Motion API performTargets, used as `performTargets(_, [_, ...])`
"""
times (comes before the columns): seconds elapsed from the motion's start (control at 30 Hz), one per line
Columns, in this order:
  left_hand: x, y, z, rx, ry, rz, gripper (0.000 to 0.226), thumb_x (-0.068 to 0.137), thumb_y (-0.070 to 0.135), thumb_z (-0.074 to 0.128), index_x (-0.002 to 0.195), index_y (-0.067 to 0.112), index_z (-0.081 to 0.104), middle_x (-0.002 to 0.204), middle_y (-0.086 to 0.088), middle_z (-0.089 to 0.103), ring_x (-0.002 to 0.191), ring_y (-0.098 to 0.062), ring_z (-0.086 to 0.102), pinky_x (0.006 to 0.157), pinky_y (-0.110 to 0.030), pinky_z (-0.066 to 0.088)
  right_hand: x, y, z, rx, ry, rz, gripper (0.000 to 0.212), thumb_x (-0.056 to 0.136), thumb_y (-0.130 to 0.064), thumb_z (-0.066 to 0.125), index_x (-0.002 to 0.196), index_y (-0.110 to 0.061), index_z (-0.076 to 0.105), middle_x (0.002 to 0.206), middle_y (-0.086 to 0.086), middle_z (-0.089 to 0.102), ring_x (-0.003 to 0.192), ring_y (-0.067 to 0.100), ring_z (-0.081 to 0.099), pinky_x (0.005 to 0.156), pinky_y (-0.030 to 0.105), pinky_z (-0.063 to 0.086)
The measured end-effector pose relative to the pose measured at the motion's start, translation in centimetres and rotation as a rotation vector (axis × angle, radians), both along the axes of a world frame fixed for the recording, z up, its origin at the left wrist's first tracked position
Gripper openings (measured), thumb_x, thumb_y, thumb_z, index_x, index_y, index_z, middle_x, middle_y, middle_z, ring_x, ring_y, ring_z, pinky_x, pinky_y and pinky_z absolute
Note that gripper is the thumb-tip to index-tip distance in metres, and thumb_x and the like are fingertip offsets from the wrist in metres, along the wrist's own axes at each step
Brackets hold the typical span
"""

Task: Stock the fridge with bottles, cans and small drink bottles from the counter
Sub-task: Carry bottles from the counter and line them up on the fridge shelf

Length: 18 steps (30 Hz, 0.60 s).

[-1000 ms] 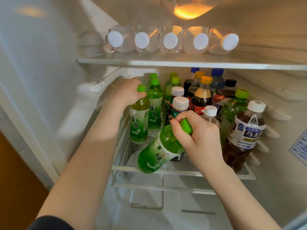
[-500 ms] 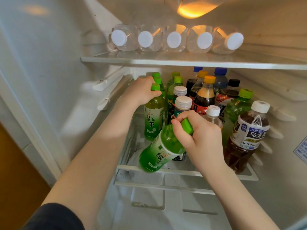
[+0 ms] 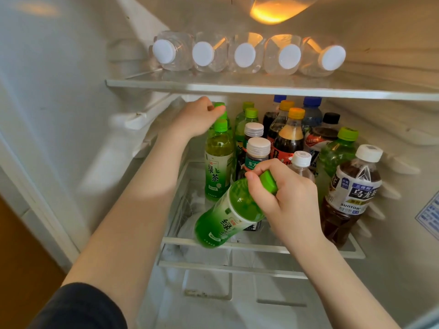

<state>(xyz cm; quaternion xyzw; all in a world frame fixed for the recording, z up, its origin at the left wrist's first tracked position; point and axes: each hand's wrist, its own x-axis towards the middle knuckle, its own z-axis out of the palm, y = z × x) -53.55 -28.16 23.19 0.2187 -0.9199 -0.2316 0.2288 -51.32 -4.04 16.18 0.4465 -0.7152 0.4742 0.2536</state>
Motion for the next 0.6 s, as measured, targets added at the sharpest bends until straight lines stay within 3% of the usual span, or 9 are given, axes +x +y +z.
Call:
performTargets(0.07, [-0.7,-0.3,0.4,-0.050,0.072,0.042,0.032,0.093,0.046,0.045,0.105,0.019,0.056,0.088,0.005,0.056,0.072,-0.011,0.050,0.055,-0.025,0.032,0.0,0.0,0.1,0.008,0.004,0.002,0.029,0.087,-0.039,0.047,0.081,-0.016,0.063,0.060,-0.005,0.058,0.056,0.010,0.056,0.049,0.031,0.048])
performTargets(0.13, [-1.8,-0.5,0.6,0.017,0.107,-0.003,0.027,0.093,0.036,0.048,0.098,0.013,0.062,0.087,-0.001,0.058,0.071,-0.014,0.051,0.057,-0.025,0.036,0.0,0.0,0.2,0.020,0.002,0.006,0.029,0.087,-0.040,0.047,0.081,-0.016,0.063,0.060,-0.005,0.058,0.057,0.010,0.057,0.050,0.031,0.048])
performTargets(0.2, [-2.9,-0.8,0.5,0.090,0.102,-0.051,0.023,0.092,0.029,0.053,0.105,0.013,0.064,0.102,-0.005,0.063,0.088,-0.018,0.058,0.076,-0.029,0.048,0.0,-0.1,0.3,0.031,0.000,0.006,0.030,0.086,-0.041,0.046,0.081,-0.016,0.063,0.060,-0.006,0.057,0.057,0.009,0.056,0.050,0.030,0.047])
performTargets(0.27, [-3.7,-1.3,0.4,0.181,0.084,-0.078,0.030,0.090,0.022,0.060,0.119,0.013,0.061,0.121,-0.007,0.061,0.106,-0.023,0.059,0.092,-0.036,0.049,0.1,-0.2,0.4,0.040,0.013,-0.006,0.031,0.086,-0.041,0.046,0.081,-0.016,0.063,0.060,-0.007,0.057,0.056,0.008,0.056,0.051,0.029,0.046])
performTargets(0.47, [-4.8,-2.7,-0.4,0.317,0.067,-0.154,0.049,0.082,0.004,0.071,0.128,0.002,0.055,0.124,-0.019,0.059,0.095,-0.024,0.060,0.077,-0.031,0.053,0.2,-0.3,0.4,0.051,0.026,-0.010,0.029,0.086,-0.041,0.048,0.081,-0.016,0.063,0.060,-0.006,0.057,0.056,0.008,0.055,0.052,0.027,0.044])
performTargets(0.57, [-4.9,-3.2,-0.7,0.300,0.069,-0.177,0.050,0.081,0.002,0.071,0.128,0.000,0.054,0.117,-0.017,0.061,0.082,-0.016,0.060,0.057,-0.017,0.051,0.1,-0.4,0.4,0.053,0.034,-0.019,0.028,0.086,-0.040,0.048,0.081,-0.016,0.063,0.060,-0.007,0.057,0.056,0.008,0.055,0.053,0.026,0.043])
performTargets(0.6, [-4.9,-3.3,-0.7,0.279,0.066,-0.180,0.050,0.081,0.002,0.071,0.128,0.000,0.054,0.118,-0.018,0.061,0.084,-0.016,0.060,0.060,-0.018,0.051,0.0,-0.4,0.4,0.057,0.033,-0.022,0.029,0.086,-0.040,0.048,0.081,-0.016,0.063,0.060,-0.007,0.057,0.056,0.008,0.055,0.053,0.025,0.043])
